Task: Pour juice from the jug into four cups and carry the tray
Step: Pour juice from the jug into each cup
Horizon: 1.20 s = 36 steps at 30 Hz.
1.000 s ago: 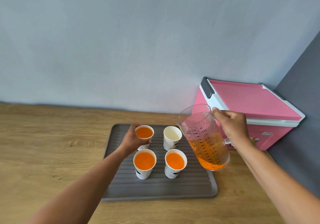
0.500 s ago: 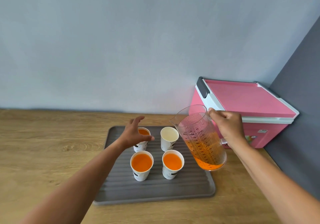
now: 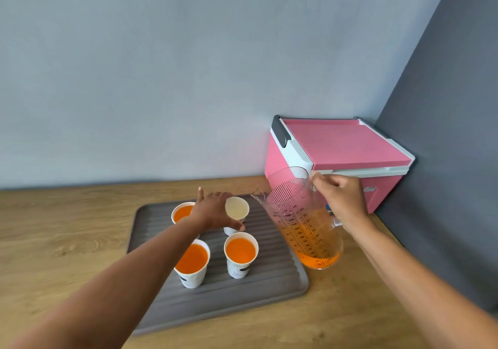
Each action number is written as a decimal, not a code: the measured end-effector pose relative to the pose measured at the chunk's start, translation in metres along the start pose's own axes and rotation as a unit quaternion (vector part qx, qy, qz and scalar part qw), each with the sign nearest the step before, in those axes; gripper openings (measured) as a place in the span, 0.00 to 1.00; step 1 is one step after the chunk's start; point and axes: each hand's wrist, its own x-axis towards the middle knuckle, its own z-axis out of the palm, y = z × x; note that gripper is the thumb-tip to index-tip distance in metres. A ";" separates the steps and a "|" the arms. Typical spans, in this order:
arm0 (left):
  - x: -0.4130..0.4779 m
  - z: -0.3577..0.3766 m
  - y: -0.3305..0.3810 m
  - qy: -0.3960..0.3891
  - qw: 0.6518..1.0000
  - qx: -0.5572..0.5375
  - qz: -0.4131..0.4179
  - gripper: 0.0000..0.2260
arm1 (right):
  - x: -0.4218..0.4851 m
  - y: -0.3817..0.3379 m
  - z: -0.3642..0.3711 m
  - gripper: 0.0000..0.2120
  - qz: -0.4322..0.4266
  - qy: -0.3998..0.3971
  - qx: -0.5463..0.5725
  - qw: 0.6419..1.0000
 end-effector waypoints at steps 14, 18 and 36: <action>-0.020 -0.032 0.038 0.107 0.975 -0.189 0.036 0.35 | 0.005 -0.004 -0.023 0.25 0.004 0.000 -0.014 1.000; -0.036 -0.049 0.050 0.132 0.955 -0.257 0.066 0.37 | 0.015 -0.021 -0.031 0.22 -0.023 -0.004 -0.004 1.000; -0.107 -0.043 0.077 0.184 0.916 -0.353 0.051 0.32 | 0.012 -0.078 -0.045 0.22 -0.127 -0.101 -0.166 0.973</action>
